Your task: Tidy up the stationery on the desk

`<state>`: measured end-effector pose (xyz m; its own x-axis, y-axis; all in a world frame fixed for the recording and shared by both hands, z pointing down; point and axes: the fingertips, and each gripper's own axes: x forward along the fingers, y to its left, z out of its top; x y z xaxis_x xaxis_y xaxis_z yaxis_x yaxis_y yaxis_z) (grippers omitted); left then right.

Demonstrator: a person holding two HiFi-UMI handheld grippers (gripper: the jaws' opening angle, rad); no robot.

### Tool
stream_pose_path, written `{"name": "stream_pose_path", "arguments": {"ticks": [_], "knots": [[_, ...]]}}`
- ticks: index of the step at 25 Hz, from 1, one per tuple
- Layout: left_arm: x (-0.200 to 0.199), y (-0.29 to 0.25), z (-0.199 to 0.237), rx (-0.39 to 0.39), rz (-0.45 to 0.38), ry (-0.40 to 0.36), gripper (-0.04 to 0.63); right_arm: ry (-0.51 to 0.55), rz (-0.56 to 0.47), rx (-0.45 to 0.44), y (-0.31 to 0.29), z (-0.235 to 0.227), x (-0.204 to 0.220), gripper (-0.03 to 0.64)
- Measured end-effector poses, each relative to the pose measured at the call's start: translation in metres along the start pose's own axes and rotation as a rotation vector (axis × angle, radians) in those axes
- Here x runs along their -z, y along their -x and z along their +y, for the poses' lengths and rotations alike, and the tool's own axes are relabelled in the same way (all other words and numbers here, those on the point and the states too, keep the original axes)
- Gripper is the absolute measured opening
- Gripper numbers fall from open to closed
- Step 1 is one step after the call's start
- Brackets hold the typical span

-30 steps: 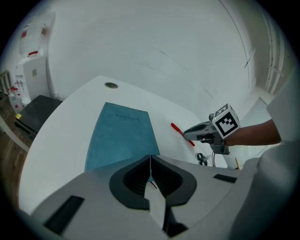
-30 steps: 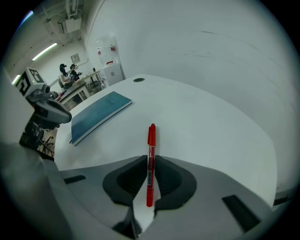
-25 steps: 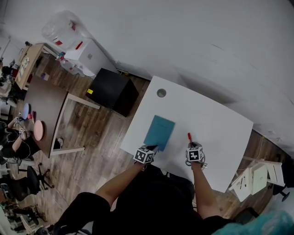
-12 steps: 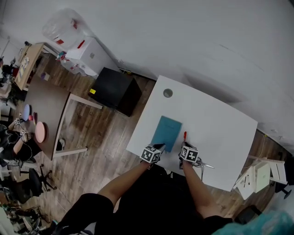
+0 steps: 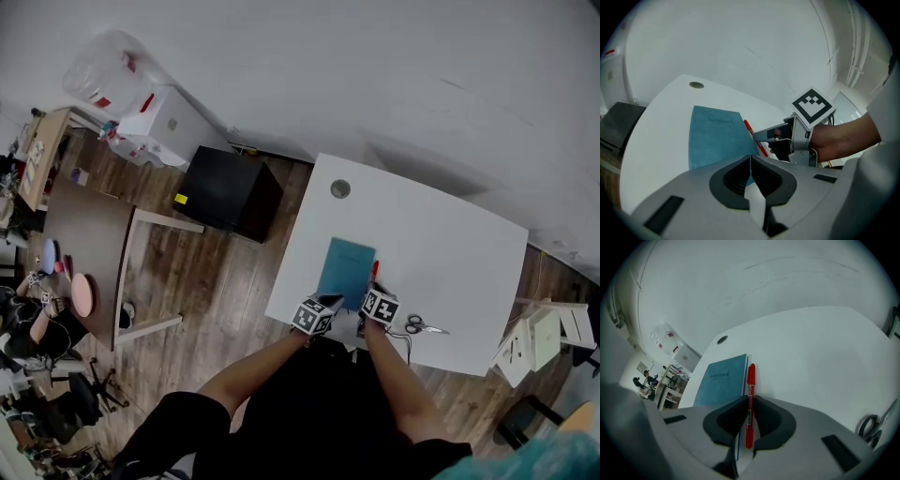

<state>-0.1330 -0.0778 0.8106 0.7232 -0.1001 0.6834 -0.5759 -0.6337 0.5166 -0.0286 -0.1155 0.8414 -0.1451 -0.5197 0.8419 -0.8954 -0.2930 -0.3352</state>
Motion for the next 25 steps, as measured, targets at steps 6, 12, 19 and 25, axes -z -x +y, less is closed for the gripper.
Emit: {"name": "stream_pose_path", "arguments": {"ticks": [6,12,19,25], "knots": [[-0.010,-0.002,0.000,0.026,-0.010,-0.050,0.020,-0.039,-0.016,0.015,0.000,-0.003,0.002,0.061],[-0.014,-0.003,0.003,0.042,-0.019,-0.043,0.020,-0.027,-0.066,-0.011,0.004,-0.001,-0.005,0.062],[-0.015,-0.007,-0.007,0.044,-0.018,-0.066,0.020,0.142,-0.110,-0.034,0.031,-0.001,-0.012,0.062],[-0.043,-0.031,-0.081,0.189,-0.058,-0.174,0.020,0.195,-0.179,-0.015,0.077,-0.047,-0.020,0.061]]}}
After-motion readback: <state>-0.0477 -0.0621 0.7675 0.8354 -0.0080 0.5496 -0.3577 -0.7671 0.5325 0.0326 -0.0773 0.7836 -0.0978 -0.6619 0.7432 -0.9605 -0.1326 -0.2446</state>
